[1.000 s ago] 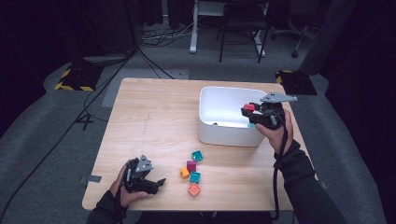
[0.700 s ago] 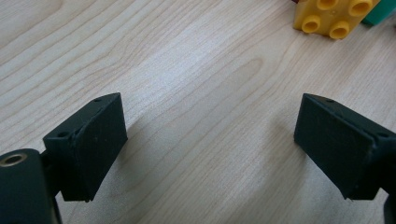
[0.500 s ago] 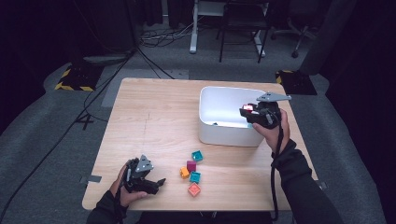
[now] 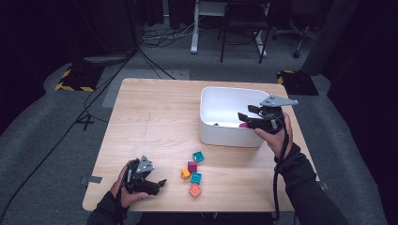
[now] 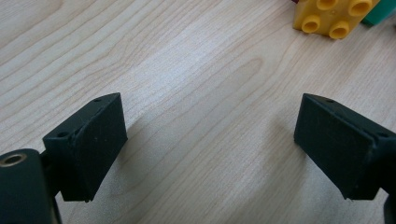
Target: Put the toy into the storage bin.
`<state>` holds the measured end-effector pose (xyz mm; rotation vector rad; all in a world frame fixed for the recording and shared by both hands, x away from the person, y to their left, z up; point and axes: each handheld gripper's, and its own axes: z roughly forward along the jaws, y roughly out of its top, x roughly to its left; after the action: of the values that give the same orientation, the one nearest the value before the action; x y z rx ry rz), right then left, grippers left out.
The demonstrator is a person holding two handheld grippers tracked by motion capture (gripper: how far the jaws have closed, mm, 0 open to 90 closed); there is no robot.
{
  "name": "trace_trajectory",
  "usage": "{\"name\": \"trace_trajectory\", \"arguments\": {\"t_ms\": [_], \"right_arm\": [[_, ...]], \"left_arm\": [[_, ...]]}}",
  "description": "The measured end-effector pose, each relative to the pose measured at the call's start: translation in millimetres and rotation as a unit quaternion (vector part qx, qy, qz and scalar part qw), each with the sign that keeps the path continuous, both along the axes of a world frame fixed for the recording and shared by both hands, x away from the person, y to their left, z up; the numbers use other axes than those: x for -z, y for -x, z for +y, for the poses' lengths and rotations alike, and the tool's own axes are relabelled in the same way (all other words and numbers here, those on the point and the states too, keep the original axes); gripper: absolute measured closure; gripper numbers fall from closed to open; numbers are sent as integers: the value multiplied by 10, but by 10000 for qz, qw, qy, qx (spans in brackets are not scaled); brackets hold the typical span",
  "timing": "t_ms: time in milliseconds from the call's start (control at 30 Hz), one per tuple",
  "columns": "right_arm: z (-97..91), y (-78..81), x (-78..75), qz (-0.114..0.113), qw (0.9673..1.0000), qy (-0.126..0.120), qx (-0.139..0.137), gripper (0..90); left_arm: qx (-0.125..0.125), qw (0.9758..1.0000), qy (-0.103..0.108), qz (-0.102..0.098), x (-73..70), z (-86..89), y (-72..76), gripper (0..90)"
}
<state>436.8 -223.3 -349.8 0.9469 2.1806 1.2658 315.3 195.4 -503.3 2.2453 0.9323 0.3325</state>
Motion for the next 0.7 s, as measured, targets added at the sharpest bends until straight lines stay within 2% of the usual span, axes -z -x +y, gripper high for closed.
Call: {"name": "trace_trajectory", "arguments": {"t_ms": [167,333,433,467,700], "right_arm": [[31,218,-25,-114,9994,-31,-317,390],[82,417,49,-154,9984,14,-553,352],[123,539,154,-103,9974,14,-707,343],[133,573,196,-135,9969,81,-773,338],[274,763,532,92,9931,145,-1157,314]], "left_arm": [[-1,10000,-1,-2,0,0,0,96],[-1,10000,-3,-2,0,0,0,96],[-1,10000,-2,-2,0,0,0,96],[-1,10000,-2,-2,0,0,0,96],[0,10000,-3,-1,0,0,0,96]]}}
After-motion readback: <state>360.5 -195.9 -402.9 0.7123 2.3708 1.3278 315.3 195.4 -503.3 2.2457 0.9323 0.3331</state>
